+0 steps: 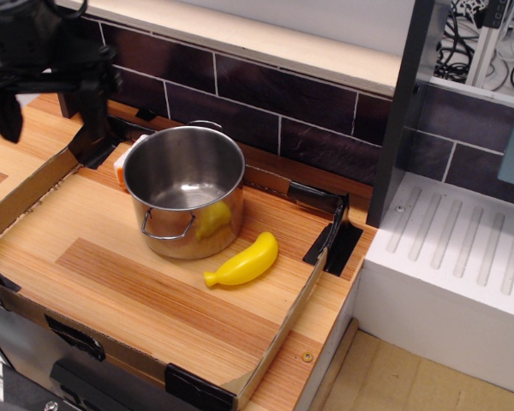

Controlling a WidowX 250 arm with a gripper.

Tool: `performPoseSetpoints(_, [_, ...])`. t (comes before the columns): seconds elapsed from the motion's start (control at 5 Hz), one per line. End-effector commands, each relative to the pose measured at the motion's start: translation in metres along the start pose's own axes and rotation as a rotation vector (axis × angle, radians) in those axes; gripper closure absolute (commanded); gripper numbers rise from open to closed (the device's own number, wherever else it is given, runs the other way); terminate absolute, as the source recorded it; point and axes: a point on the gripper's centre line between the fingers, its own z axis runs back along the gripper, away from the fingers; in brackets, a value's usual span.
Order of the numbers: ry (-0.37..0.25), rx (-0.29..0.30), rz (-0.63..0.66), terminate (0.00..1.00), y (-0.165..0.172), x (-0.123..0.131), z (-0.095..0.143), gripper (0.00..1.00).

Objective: Topple metal pot

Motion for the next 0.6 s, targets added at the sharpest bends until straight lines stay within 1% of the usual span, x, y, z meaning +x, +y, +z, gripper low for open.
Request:
performPoseSetpoints(0.0, [-0.129, -0.012, 0.191, 0.00, -0.050, 0.016, 0.010, 0.00])
performPoseSetpoints(0.2, [-0.130, -0.040, 0.220, 0.00, -0.072, 0.020, 0.007, 0.00])
performPoseSetpoints(0.4, [-0.122, -0.033, 0.194, 0.00, -0.094, 0.020, -0.006, 0.00])
